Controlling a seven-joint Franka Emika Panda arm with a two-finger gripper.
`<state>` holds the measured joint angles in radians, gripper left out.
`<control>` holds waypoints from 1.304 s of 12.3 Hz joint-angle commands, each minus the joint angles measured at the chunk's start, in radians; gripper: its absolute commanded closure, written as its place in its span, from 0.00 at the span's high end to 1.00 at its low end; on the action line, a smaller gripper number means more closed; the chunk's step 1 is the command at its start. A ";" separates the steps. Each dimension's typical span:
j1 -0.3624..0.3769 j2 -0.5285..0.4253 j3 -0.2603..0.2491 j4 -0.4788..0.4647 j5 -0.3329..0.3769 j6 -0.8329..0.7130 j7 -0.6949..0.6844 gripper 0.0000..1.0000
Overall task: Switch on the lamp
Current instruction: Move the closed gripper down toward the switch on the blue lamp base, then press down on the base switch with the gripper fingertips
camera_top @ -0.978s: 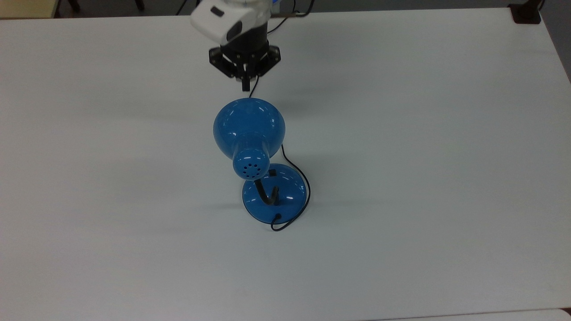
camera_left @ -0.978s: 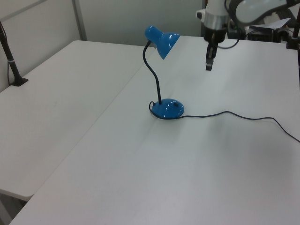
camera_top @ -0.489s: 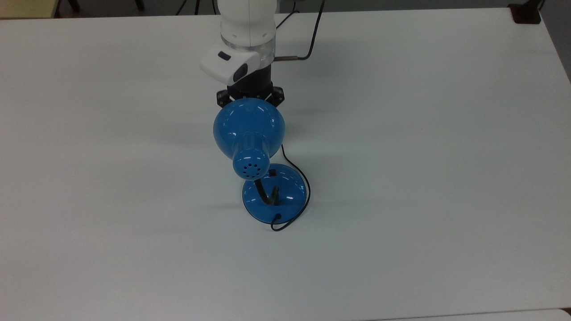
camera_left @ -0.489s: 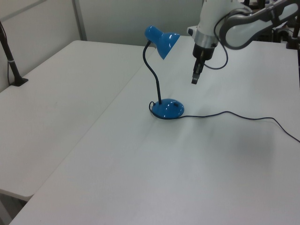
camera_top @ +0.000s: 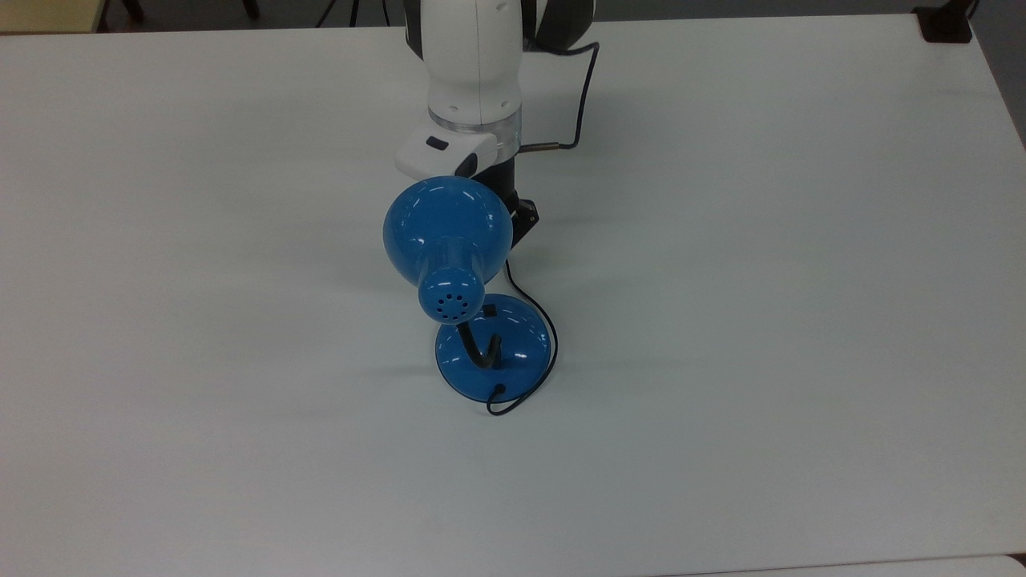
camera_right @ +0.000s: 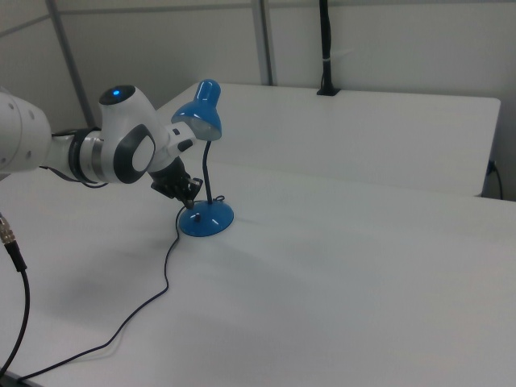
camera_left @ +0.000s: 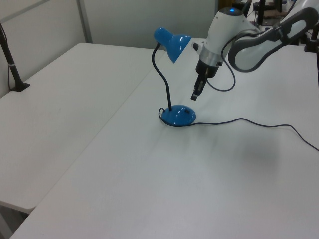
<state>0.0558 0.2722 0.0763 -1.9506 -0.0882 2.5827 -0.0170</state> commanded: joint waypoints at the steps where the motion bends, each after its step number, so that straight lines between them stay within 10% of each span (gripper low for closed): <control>1: 0.013 0.037 -0.001 -0.021 0.015 0.130 0.000 0.00; 16: 0.006 0.124 -0.001 -0.013 0.004 0.244 0.000 0.00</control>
<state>0.0589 0.3844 0.0784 -1.9552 -0.0883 2.7882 -0.0167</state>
